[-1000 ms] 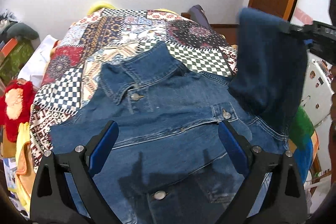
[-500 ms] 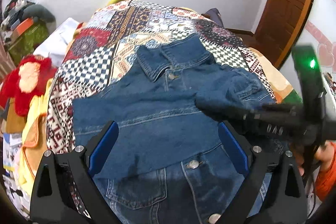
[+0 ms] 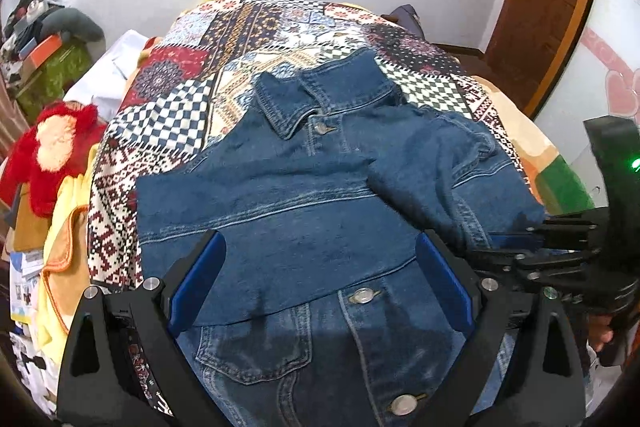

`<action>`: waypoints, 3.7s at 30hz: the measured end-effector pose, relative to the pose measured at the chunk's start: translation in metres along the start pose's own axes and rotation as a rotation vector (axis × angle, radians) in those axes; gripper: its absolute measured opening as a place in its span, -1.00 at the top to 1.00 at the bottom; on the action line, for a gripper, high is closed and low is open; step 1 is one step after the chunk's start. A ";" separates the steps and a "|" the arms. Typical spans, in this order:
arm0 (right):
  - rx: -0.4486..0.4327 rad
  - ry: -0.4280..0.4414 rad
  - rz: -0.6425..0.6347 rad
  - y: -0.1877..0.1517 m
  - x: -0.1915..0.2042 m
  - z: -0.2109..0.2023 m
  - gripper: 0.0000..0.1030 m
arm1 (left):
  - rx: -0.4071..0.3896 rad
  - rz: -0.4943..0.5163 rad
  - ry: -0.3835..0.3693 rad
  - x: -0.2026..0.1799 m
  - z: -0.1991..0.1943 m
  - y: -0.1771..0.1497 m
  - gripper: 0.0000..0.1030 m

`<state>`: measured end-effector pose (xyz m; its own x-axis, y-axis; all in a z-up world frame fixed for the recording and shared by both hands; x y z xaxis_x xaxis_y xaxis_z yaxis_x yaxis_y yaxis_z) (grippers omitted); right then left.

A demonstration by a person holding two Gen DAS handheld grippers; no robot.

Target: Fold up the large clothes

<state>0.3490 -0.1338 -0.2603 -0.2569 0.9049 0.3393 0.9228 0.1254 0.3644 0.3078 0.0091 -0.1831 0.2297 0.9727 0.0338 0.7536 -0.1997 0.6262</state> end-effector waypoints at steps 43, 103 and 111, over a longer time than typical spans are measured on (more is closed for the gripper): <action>-0.061 -0.148 0.174 0.004 -0.157 -0.015 0.65 | 0.132 0.337 -0.216 -0.141 0.136 0.115 0.77; -0.164 -0.208 0.285 0.001 -0.126 -0.052 -0.40 | -0.179 -0.187 0.079 0.117 -0.012 0.022 0.45; -0.204 -0.185 0.260 0.026 -0.109 -0.059 -0.40 | -0.351 -0.139 0.119 0.127 -0.057 0.066 0.45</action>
<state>0.3840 -0.2533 -0.2363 0.0519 0.9562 0.2880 0.8695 -0.1851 0.4580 0.3510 0.1260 -0.0931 0.0517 0.9986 0.0067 0.5116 -0.0323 0.8586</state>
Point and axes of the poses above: each gripper's, at about its wrist camera, not at the fingertips, and z roughly the way its jaws point, x to its left, y to its top, the point moved 4 cm from there along z, roughly the way its jaws point, and after that the axes turned 5 degrees about z, right-handed, at the moved point
